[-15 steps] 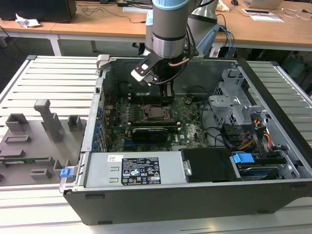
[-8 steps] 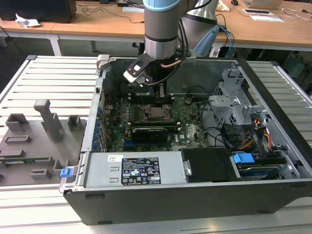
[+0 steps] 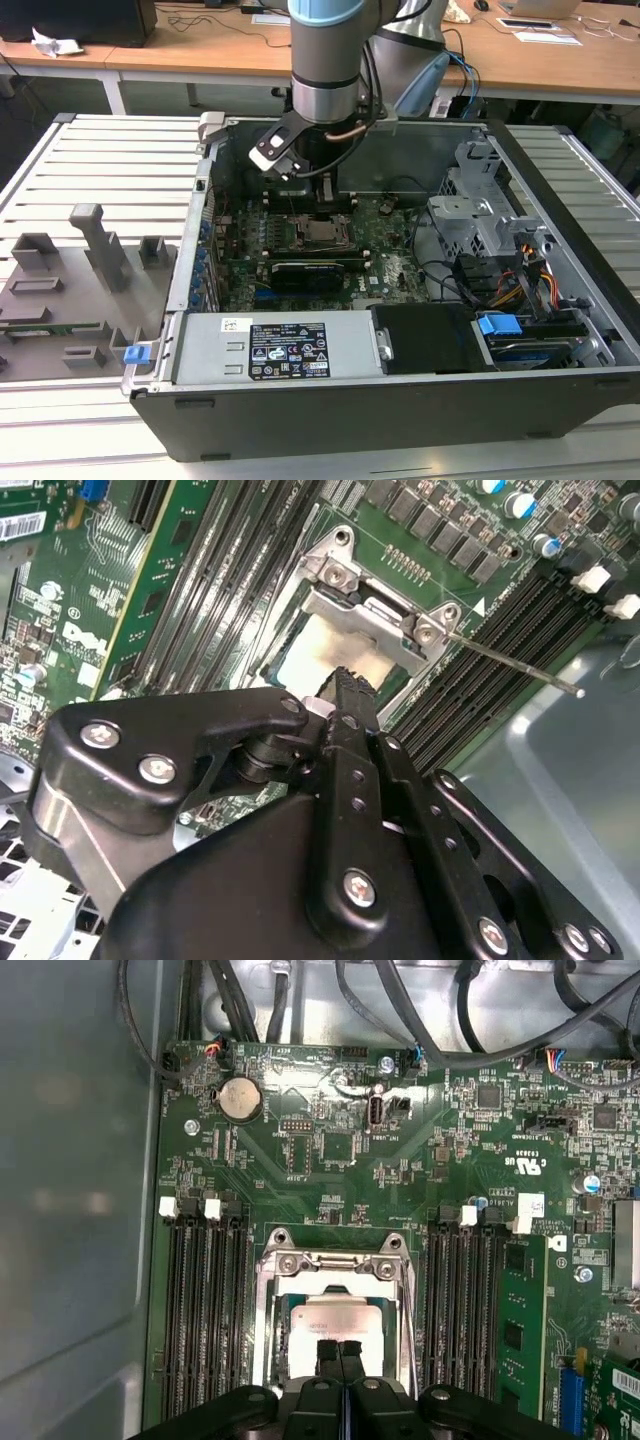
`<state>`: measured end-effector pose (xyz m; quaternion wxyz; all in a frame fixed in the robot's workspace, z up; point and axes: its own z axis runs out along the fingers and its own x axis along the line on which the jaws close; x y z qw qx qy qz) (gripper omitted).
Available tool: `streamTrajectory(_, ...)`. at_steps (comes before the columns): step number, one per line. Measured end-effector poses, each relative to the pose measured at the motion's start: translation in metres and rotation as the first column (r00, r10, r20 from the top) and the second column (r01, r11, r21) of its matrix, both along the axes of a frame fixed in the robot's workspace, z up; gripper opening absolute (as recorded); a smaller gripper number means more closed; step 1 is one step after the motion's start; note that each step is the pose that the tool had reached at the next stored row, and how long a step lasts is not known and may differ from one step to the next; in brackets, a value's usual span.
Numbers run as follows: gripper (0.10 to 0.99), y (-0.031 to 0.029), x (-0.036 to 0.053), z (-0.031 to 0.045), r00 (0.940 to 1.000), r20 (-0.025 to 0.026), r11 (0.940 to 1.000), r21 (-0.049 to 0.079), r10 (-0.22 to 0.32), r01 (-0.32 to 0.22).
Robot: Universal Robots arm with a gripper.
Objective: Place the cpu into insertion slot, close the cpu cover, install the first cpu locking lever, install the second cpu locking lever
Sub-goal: 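Close the cpu cover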
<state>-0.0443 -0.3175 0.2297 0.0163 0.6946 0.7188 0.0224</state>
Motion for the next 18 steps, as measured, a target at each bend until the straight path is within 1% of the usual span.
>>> streamTrajectory(9, 0.106, 0.0, -0.0095, -0.0026, 1.0, 0.0001, 1.0, 0.0, 0.0, 0.0)
streamTrajectory(18, 0.106, 0.0, -0.0153, -0.0045, 1.0, 0.0, 1.0, 0.0, 0.0, 0.0)
